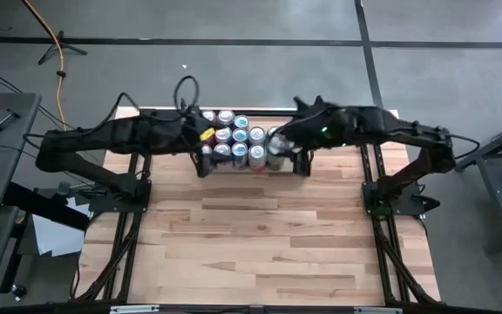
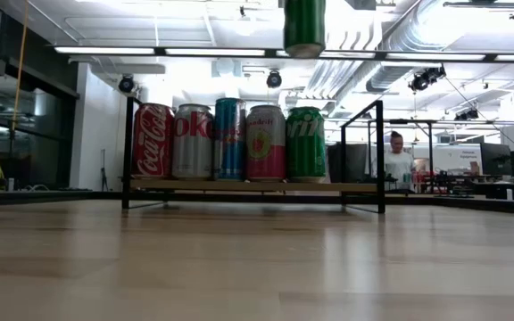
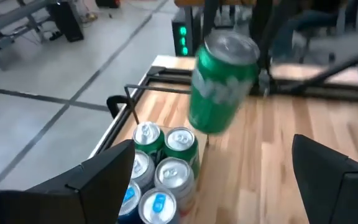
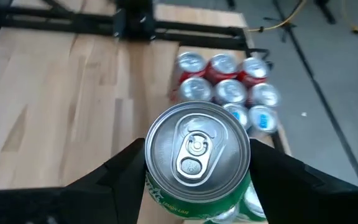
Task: Place canned beverage on shelf
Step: Put the green soda can on the shelf aligned with the other green soda cans
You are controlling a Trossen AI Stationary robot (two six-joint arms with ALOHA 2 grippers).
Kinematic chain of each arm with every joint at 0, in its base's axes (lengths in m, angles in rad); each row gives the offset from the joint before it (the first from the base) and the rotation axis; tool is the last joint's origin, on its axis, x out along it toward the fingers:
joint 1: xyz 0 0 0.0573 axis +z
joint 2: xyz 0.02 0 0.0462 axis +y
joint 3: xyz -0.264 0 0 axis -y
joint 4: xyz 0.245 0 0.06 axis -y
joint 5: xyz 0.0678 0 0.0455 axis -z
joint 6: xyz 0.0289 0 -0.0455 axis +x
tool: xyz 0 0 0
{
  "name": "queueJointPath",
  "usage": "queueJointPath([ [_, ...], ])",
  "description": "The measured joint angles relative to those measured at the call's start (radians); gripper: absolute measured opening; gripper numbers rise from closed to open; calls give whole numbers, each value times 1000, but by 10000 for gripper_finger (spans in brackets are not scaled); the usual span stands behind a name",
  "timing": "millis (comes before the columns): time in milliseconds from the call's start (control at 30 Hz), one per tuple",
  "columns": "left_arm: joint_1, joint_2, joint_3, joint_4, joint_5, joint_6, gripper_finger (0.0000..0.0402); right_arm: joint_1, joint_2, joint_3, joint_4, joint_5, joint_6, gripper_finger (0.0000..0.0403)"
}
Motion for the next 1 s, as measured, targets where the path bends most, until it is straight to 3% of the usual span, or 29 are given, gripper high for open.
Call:
queueJointPath([
  [200,0,-183,-269,203,-17,-155,335,-103,-63,1,1,9,-1,234],
  [367,-12,-293,-393,312,-48,-262,335,-235,-80,-43,28,-63,-23,234],
  [667,-53,-359,-420,359,-125,-285,335,-473,-45,-228,300,-170,-162,234],
  [833,-71,-367,-420,376,-136,-301,335,-555,47,-208,302,-287,-257,234],
  [1000,-95,-367,-420,422,-108,-353,335,-611,125,-180,299,-474,-357,234],
])
